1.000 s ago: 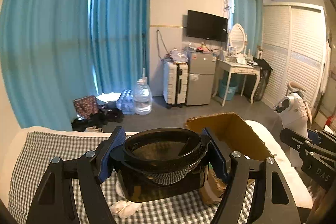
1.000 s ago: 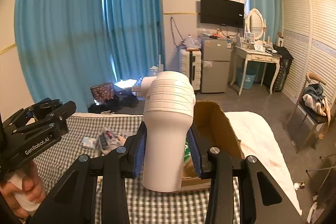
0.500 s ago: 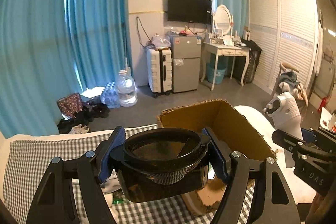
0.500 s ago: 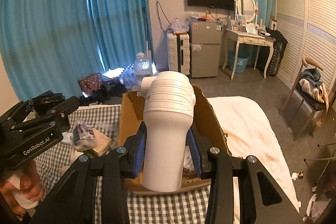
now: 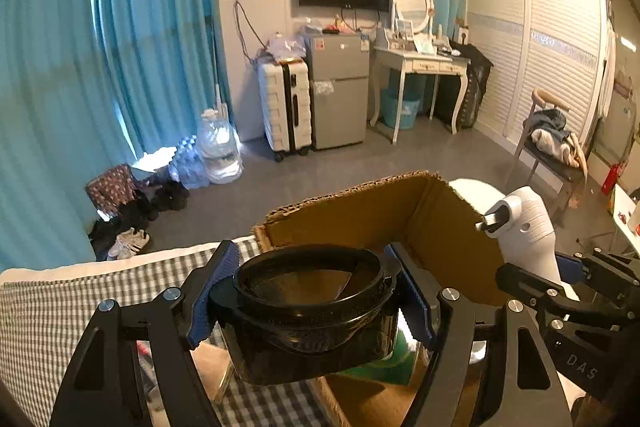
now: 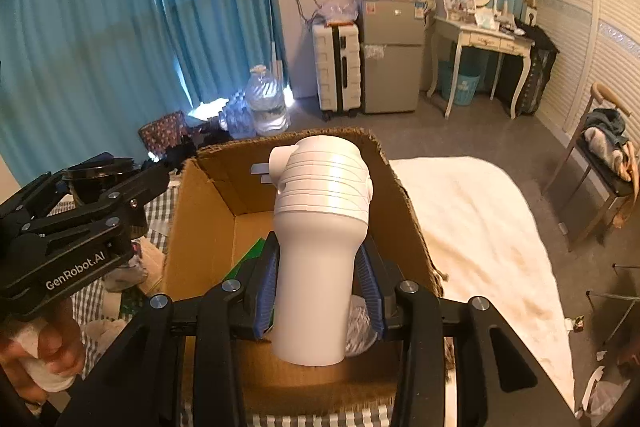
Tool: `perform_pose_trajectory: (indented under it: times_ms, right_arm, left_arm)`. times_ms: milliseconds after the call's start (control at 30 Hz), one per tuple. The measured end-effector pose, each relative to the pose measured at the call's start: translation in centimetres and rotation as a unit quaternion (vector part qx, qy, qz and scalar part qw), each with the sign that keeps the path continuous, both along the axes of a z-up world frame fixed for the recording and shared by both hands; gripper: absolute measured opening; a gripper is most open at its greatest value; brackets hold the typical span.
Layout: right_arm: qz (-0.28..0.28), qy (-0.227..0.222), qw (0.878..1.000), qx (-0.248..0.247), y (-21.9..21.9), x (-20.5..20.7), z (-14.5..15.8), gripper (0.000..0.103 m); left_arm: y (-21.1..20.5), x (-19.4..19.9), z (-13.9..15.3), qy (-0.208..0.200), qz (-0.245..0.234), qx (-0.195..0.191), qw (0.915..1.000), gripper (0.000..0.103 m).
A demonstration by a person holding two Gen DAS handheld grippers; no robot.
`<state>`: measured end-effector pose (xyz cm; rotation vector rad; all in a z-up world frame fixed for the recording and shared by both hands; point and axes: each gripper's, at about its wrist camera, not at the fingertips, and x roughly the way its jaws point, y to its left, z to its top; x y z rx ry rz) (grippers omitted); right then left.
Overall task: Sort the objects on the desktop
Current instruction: 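Release the black bowl with the left tool while the right tool drops the white cup in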
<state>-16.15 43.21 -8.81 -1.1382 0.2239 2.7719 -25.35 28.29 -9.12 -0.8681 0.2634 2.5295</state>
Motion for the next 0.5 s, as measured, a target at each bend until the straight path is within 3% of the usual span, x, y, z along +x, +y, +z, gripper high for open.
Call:
perform_pose_trajectory:
  times_ms: [500]
  right_arm:
    - [-0.009, -0.094, 0.995, -0.028, 2.8, -5.6, -7.1, 0.037]
  left_arm:
    - [4.8, -5.6, -6.9, -0.082, -0.029, -0.055, 0.9947, 0.077]
